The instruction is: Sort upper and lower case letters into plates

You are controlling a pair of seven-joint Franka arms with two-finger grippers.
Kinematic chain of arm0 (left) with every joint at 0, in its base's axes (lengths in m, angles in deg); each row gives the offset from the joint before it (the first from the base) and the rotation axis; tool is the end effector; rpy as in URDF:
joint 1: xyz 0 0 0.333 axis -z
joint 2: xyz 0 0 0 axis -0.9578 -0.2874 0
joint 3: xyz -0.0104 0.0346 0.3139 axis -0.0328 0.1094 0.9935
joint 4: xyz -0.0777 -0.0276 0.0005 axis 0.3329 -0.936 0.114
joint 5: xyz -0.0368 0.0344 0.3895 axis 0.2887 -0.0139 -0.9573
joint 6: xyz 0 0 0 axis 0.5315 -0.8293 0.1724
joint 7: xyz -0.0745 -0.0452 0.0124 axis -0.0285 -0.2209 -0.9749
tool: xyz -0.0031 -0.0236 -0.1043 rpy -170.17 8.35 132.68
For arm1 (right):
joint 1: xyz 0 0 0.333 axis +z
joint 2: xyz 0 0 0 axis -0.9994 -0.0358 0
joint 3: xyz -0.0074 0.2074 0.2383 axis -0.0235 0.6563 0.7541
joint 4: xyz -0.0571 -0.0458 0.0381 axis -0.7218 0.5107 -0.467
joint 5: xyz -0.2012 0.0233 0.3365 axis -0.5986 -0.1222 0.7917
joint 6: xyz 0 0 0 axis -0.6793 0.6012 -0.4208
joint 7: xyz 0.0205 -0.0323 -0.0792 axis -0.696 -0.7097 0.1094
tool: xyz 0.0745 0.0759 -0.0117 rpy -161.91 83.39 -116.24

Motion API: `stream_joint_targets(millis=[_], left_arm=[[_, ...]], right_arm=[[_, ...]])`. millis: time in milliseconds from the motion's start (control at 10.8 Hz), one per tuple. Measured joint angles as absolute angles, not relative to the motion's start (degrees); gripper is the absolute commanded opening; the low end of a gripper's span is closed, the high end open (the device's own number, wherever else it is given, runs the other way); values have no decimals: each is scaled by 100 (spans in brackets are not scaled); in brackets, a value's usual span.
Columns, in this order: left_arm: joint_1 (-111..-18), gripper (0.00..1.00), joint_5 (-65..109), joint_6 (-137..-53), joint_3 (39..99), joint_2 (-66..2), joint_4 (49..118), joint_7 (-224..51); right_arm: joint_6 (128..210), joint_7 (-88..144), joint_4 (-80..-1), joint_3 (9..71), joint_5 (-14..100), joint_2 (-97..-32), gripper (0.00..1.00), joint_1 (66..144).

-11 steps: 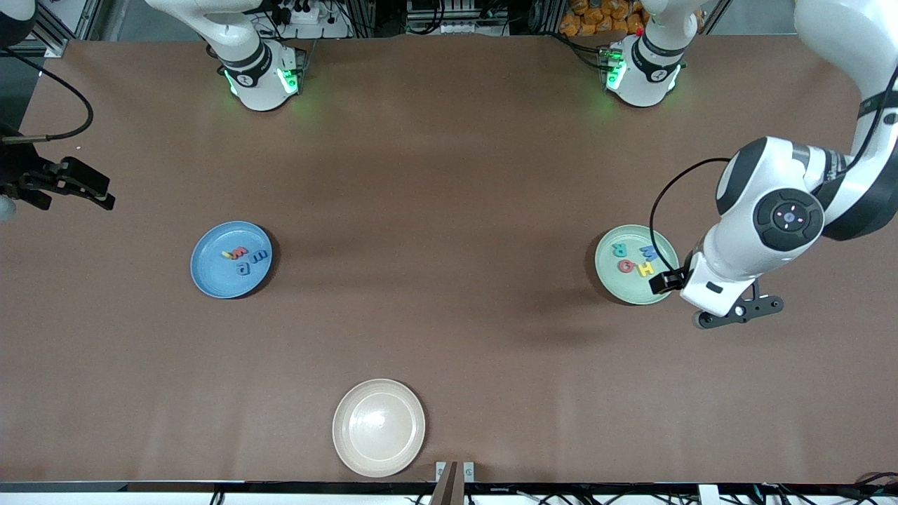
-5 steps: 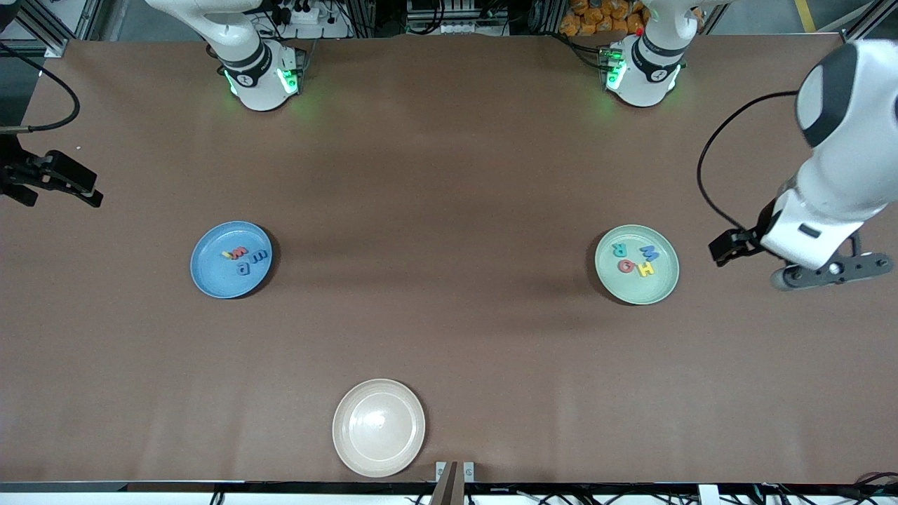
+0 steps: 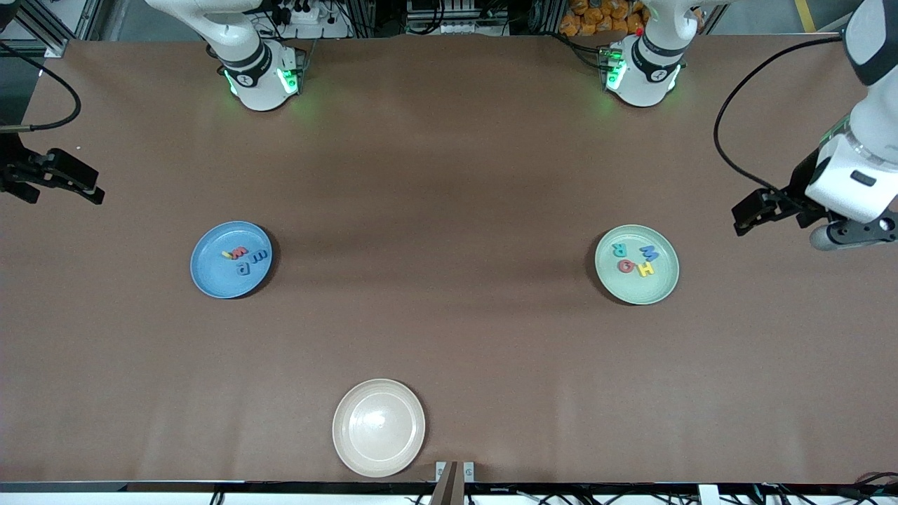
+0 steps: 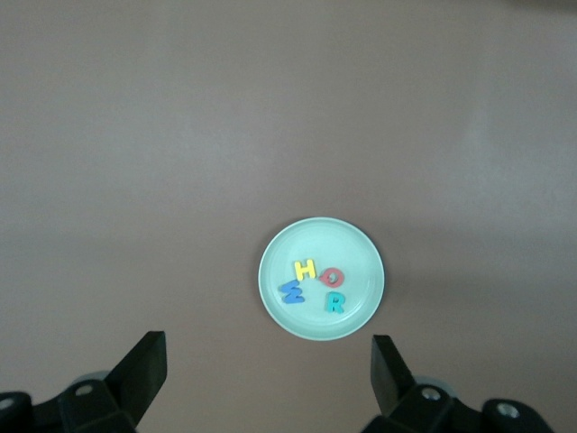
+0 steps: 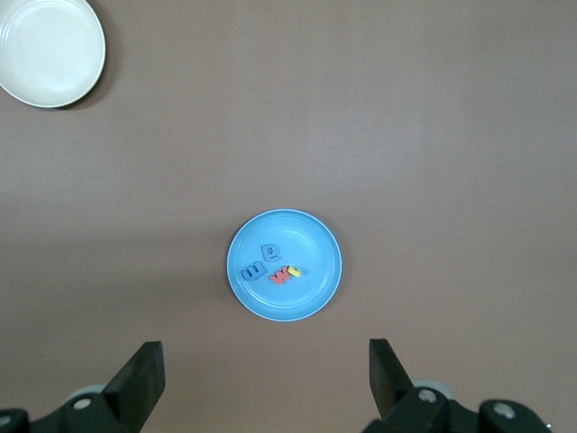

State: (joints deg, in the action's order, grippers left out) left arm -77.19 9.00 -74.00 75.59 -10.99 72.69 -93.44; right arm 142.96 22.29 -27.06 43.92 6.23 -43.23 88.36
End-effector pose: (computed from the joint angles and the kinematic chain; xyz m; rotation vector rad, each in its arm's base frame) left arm 0.5836 -0.0664 0.6029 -3.0865 -0.1489 -0.0964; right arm 0.5654 -0.0096 0.6430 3.1384 -0.0462 0.0532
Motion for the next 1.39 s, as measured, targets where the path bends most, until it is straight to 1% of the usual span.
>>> stream_joint_targets(millis=[279, 1115, 1394], left_arm=[[-7657, 100, 963, -7133, 7562, -979, 7237, -9329], [-7613, 100, 1305, -6982, 7583, -889, 7200, -9319], [-7404, 100, 1331, -6896, 7583, -886, 7198, -9309]], right_arm=[[14289, 2229, -2703, 4369, 755, -4311, 100, 8836], [14210, 2229, -2703, 4356, 768, -4310, 100, 8836], [14186, 2229, -2703, 4354, 757, -4310, 100, 8836]])
